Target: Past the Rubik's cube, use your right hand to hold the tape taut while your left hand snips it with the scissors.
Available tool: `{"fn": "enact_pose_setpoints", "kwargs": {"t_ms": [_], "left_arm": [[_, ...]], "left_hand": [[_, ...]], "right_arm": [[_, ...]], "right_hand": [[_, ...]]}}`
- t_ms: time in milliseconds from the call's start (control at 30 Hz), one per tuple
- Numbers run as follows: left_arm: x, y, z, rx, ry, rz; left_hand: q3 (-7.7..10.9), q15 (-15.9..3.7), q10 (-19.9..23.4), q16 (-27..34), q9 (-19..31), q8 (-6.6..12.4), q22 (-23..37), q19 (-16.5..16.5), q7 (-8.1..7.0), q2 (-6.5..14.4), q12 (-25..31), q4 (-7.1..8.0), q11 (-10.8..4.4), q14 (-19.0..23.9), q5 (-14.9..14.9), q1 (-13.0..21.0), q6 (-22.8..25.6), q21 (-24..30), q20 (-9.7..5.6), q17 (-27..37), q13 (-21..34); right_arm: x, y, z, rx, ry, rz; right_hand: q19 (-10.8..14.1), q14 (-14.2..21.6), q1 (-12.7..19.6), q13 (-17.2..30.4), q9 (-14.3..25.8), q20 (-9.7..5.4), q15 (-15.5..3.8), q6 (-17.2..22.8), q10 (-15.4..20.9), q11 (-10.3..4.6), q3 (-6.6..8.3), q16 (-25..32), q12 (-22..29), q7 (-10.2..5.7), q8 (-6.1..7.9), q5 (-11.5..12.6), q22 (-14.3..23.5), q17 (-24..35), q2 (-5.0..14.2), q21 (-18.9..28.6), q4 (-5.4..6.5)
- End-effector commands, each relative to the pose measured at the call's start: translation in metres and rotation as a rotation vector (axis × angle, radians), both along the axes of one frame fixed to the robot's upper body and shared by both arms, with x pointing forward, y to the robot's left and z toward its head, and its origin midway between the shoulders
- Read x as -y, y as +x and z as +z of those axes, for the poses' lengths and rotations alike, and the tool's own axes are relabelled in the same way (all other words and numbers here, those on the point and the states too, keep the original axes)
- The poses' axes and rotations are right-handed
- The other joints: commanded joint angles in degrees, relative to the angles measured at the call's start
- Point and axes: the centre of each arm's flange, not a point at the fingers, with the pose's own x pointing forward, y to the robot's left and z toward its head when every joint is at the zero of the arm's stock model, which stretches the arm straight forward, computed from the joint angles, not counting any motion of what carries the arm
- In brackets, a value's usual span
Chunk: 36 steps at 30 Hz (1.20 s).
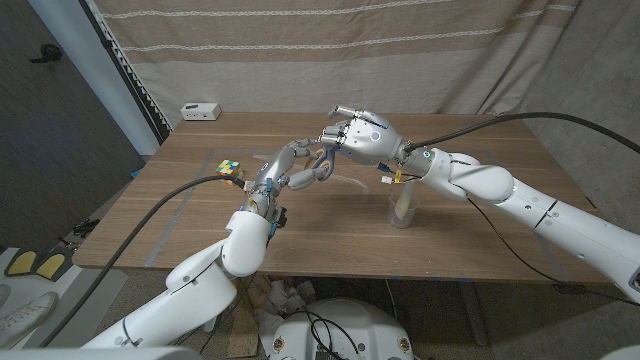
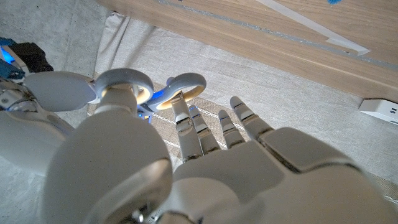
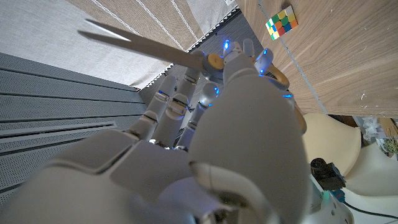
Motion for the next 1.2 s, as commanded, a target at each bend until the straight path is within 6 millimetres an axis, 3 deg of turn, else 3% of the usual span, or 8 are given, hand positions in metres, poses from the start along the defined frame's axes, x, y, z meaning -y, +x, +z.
{"fn": "enact_pose_setpoints", "kwargs": {"t_ms": [33,767,1000,1200], "left_arm": [[0.000,0.002,-0.001,-0.009,-0.008,-0.015],[0.007,0.002,0.006,-0.068,0.015,-0.077],[0.010,0.001,0.009,-0.110,0.030,-0.108],[0.016,0.000,0.006,-0.120,0.030,-0.095]], "left_hand": [[-0.47,-5.25,0.02,0.42,0.01,-0.16,0.15,0.60,0.01,-0.14,0.23,-0.08,0.07,0.39,-0.18,-0.62,-0.36,0.21,-2.36,0.21,0.15],[-1.31,-5.05,0.63,0.76,-0.10,0.38,0.23,1.63,0.16,0.34,0.54,-0.04,-0.03,1.80,0.04,-1.06,1.80,0.57,-2.15,0.21,-0.09],[-0.91,-4.74,-0.04,0.67,-0.05,-0.97,0.27,1.95,0.59,1.18,0.30,-0.60,0.58,2.17,0.21,0.49,-1.28,0.64,-1.83,0.18,-0.26],[-0.72,-4.45,0.27,0.66,0.08,-0.83,0.30,2.22,1.05,1.45,0.47,-0.73,0.81,2.42,0.12,1.17,-0.99,0.72,-1.61,0.18,-0.34]], "right_arm": [[0.002,0.002,0.001,-0.011,0.006,0.004],[0.001,-0.002,0.001,-0.001,0.005,0.032],[-0.001,-0.003,-0.001,-0.002,0.001,0.036],[-0.002,-0.006,-0.003,-0.002,-0.003,0.042]], "right_hand": [[-0.14,2.18,6.89,-0.01,0.02,-6.65,-5.65,-0.16,-0.07,0.01,0.35,-0.11,0.18,0.17,0.33,0.46,0.14,-0.02,7.19,0.48,0.07],[-0.62,2.46,6.74,-0.16,-0.37,-6.91,-5.65,-0.08,-0.19,0.01,0.40,-0.51,0.43,0.23,0.83,0.50,0.05,0.07,7.21,2.05,0.05],[-0.81,2.61,6.67,-0.06,-0.45,-6.93,-5.65,-0.22,0.00,0.01,0.37,-0.49,0.69,0.35,0.96,0.45,0.02,0.24,7.14,2.51,0.04],[-0.94,2.60,6.64,-0.29,-0.44,-7.00,-5.65,-0.29,-0.20,0.00,0.40,-0.58,0.57,0.23,1.14,0.45,-0.01,0.27,7.15,2.94,0.02]]}}
